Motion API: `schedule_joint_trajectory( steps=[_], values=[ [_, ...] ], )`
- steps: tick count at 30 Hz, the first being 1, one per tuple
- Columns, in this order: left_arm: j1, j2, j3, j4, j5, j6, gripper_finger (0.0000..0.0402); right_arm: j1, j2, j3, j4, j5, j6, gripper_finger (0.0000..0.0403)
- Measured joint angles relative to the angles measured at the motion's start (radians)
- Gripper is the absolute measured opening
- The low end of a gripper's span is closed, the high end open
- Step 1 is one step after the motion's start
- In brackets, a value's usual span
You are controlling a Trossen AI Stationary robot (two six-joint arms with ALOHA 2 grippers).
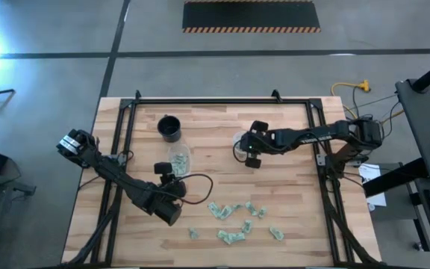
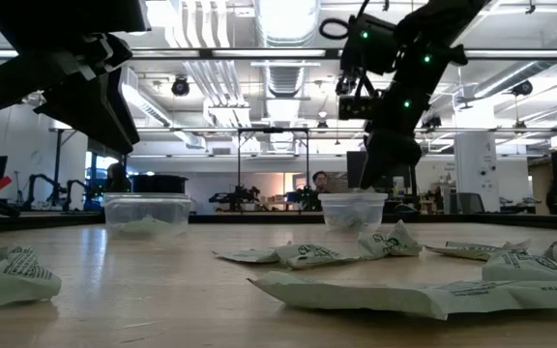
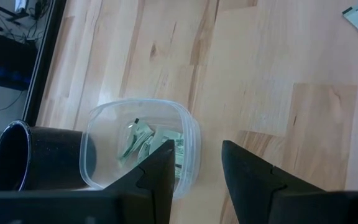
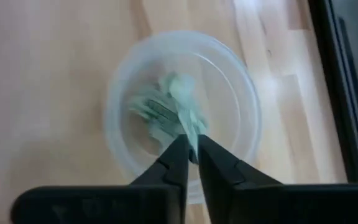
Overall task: Pick and place items into bin
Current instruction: Put the stevia packet into the right transparent bin, then put the stevia packet into the left transparent bin
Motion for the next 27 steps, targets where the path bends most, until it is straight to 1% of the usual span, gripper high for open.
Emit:
schedule_joint_trajectory(
  steps=[5,8,13,16,22,24,27],
  values=[
    [-0.001,0.0,0.002,0.0,0.001,0.001,0.0116,-0.002,-0.014,0.0,-0.007,0.001,0.009,0.0093],
    [-0.001,0.0,0.003,0.001,0.028,0.022,0.0116,0.001,-0.028,0.0,-0.008,0.001,0.012,0.0127],
    [-0.008,0.0,0.003,0.006,0.078,0.027,0.0116,0.011,-0.081,0.0,-0.007,0.016,-0.005,0.0166],
    [-0.033,0.0,0.003,0.045,0.082,0.049,0.0116,0.024,-0.134,0.0,-0.007,0.036,-0.011,0.0177],
    [-0.118,0.0,0.003,0.223,0.09,0.149,0.0116,0.071,-0.25,-0.003,-0.047,0.039,-0.003,0.0182],
    [-0.149,0.0,0.002,0.298,0.116,0.18,0.0116,0.103,-0.284,-0.008,-0.066,0.039,0.007,0.018],
    [-0.193,0.021,0.001,0.404,0.183,0.242,0.0116,0.163,-0.327,-0.029,-0.071,0.038,0.009,0.0178]
  ],
)
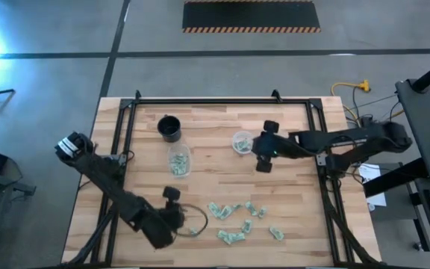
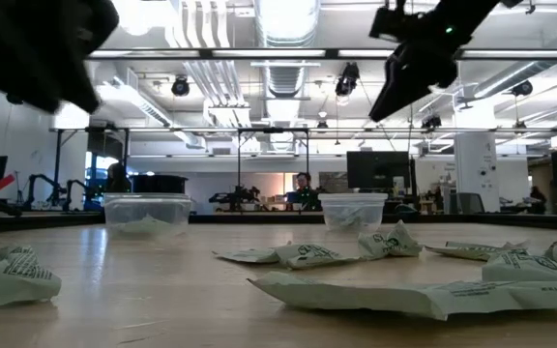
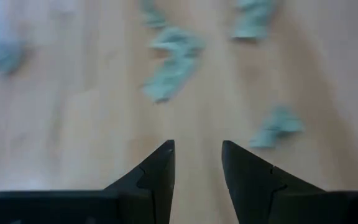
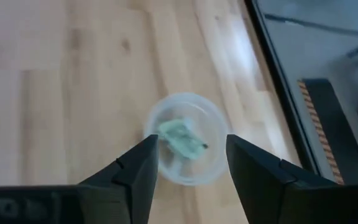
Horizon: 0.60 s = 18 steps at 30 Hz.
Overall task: Pick and place items into bin
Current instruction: Put the stevia packet into the left transparent bin
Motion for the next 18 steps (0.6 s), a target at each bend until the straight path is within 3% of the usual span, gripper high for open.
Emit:
schedule_joint_trajectory(
  steps=[5,9,18],
  values=[
    [-0.035,0.062,0.014,0.133,0.084,0.073,0.0116,0.105,-0.053,-0.058,0.007,-0.004,0.019,0.0177],
    [-0.031,0.118,0.019,0.145,0.122,0.064,0.0116,0.173,-0.082,-0.103,0.02,-0.005,0.059,0.0176],
    [-0.008,0.175,0.018,0.148,0.129,0.064,0.0116,0.274,-0.099,-0.127,0.036,-0.003,0.112,0.0176]
  ],
)
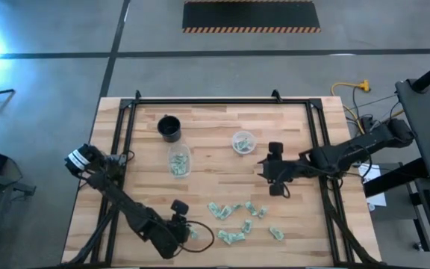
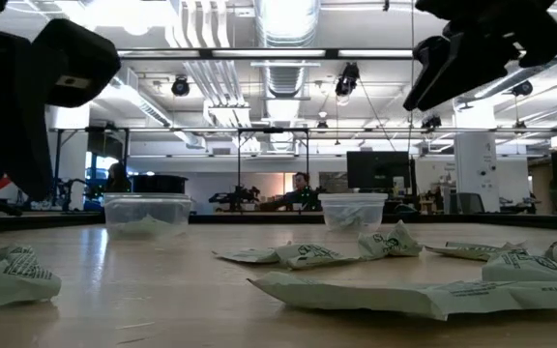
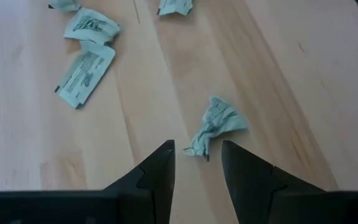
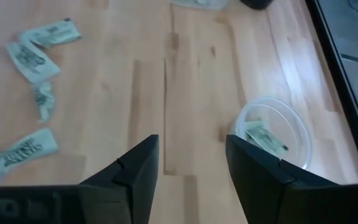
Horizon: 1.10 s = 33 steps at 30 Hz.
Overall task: Pick and place items into bin
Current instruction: Put the stevia packet into the left transparent bin
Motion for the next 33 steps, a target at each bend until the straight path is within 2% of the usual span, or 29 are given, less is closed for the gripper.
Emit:
schedule_joint_trajectory(
  steps=[8,17,33],
  values=[
    [0.057,0.024,-0.011,0.046,0.103,0.001,0.0116,0.023,0.0,0.0,0.03,0.0,0.0,0.0176],
    [0.078,0.06,-0.015,0.05,0.174,0.003,0.0115,0.023,0.001,-0.002,0.035,0.001,-0.001,0.0176],
    [0.079,0.047,-0.014,0.049,0.177,0.035,0.0009,0.023,0.002,-0.006,0.035,0.001,0.002,0.0175]
  ],
)
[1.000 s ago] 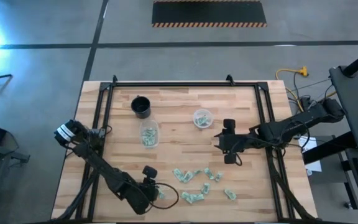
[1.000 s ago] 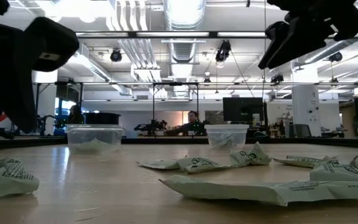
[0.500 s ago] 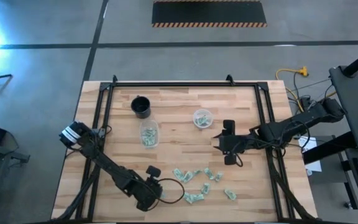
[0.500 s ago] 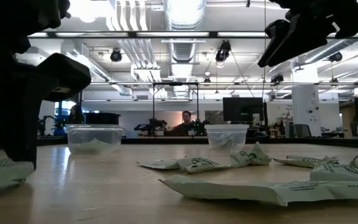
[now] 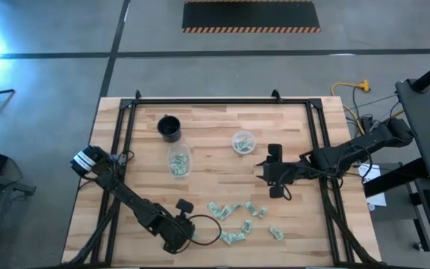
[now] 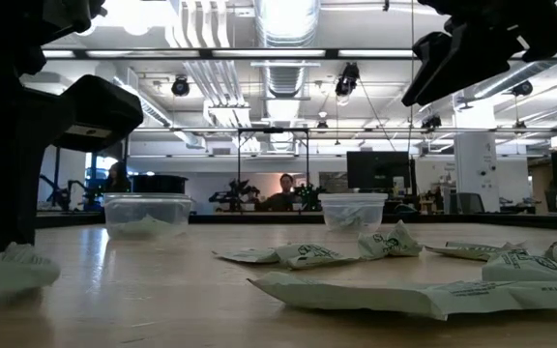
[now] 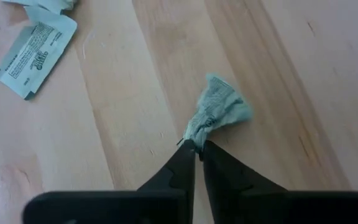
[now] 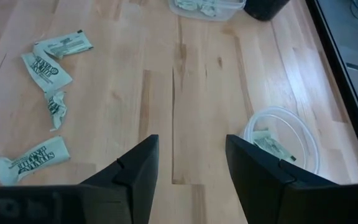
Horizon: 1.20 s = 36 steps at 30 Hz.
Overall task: Pick and place items into bin
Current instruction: Put the stevia packet into the left transparent bin
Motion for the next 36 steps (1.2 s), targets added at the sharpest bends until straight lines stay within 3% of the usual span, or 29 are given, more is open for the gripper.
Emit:
schedule_joint_trajectory(
  steps=[4,9,17,20,28,32,36],
  values=[
    [0.001,-0.01,0.01,-0.026,-0.039,0.018,0.0002,0.0,0.0,-0.003,0.0,0.0,0.001,0.0175],
    [0.002,-0.068,0.016,-0.151,-0.179,-0.011,0.0,0.0,0.0,-0.007,0.0,-0.001,0.021,0.0175],
    [0.005,-0.199,0.01,-0.474,-0.493,-0.202,0.0,0.024,0.0,-0.053,0.02,-0.008,0.056,0.0175],
    [0.028,-0.226,0.002,-0.591,-0.566,-0.297,0.0,0.037,0.0,-0.078,0.045,-0.008,0.065,0.0175],
    [0.166,-0.232,-0.036,-0.713,-0.578,-0.342,0.0,0.068,0.0,-0.125,0.12,-0.009,0.069,0.0176],
    [0.245,-0.233,-0.06,-0.714,-0.572,-0.283,0.0,0.074,0.0,-0.128,0.132,-0.009,0.069,0.0176],
    [0.324,-0.236,-0.084,-0.694,-0.503,-0.217,0.0,0.081,0.0,-0.128,0.132,-0.009,0.071,0.0176]
  ],
)
